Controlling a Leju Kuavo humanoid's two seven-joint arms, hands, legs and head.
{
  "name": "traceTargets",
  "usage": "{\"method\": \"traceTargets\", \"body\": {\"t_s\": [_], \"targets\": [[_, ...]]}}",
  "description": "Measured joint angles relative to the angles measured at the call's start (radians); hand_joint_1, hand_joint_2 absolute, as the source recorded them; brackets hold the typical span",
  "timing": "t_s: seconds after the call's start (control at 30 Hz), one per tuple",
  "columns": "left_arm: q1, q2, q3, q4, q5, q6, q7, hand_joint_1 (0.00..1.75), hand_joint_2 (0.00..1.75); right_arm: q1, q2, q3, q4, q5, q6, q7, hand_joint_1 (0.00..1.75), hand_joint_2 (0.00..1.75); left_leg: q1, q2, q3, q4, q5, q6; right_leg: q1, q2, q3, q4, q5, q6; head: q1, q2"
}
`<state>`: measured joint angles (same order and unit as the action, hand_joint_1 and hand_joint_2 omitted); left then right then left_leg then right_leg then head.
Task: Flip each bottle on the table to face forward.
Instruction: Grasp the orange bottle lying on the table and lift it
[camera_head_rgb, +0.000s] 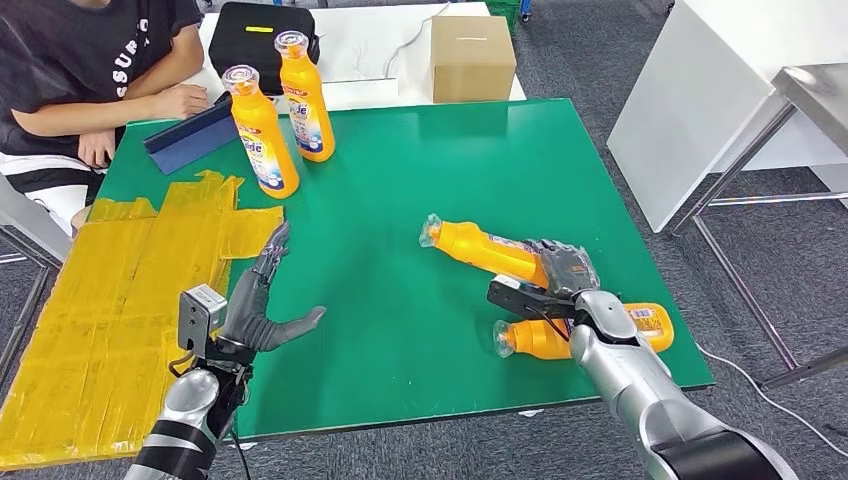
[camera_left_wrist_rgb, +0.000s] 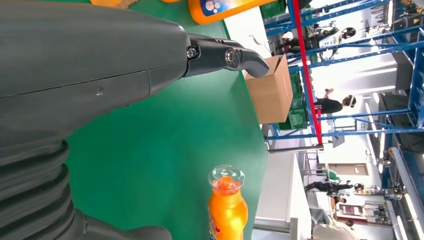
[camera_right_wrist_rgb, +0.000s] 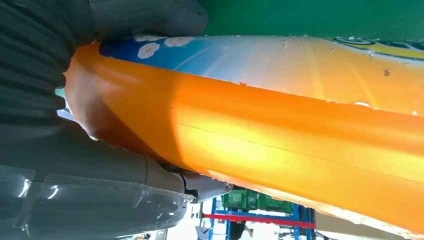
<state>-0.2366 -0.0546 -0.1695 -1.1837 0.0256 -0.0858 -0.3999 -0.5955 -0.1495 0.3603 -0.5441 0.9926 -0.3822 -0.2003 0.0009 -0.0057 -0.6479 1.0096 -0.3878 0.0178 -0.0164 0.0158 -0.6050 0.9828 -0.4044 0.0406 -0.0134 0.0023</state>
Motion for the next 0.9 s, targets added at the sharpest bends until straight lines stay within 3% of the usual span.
{"method": "traceTargets", "body": {"t_s": [0.2,0.43,0.67,0.9], "targets": [[0.005,0.000,0.000,-0.010,0.000,0.001,0.002,0.00,1.75,0.029,0.014,-0.030,-0.038,-0.051,-0.055,-0.039,1.75,1.75,0.000,-0.001,-0.004,0.000,0.000,0.000,0.000,0.000,-0.003,0.000,0.000,0.000,0.000,0.000],[0.012,0.001,-0.006,-0.030,0.000,-0.003,0.027,0.00,1.75,0.117,0.083,-0.116,-0.211,-0.235,-0.157,-0.112,1.75,1.75,0.000,0.000,-0.005,0.000,0.000,0.000,0.000,0.000,-0.006,0.000,0.000,0.000,0.000,0.000],[-0.002,0.002,-0.048,-0.033,0.068,-0.074,0.080,0.00,1.75,0.212,0.174,-0.156,-0.421,-0.501,-0.043,-0.247,1.75,1.75,0.000,0.000,-0.007,0.000,0.000,0.000,0.000,0.000,-0.008,0.000,0.000,0.000,0.000,0.000],[-0.046,0.005,-0.114,-0.033,0.112,-0.084,0.108,0.00,1.75,0.259,0.240,-0.151,-0.557,-0.658,0.027,-0.288,1.75,1.75,0.000,0.000,-0.008,0.000,0.000,0.000,0.000,0.000,-0.008,0.000,0.000,0.000,0.000,0.000]]}}
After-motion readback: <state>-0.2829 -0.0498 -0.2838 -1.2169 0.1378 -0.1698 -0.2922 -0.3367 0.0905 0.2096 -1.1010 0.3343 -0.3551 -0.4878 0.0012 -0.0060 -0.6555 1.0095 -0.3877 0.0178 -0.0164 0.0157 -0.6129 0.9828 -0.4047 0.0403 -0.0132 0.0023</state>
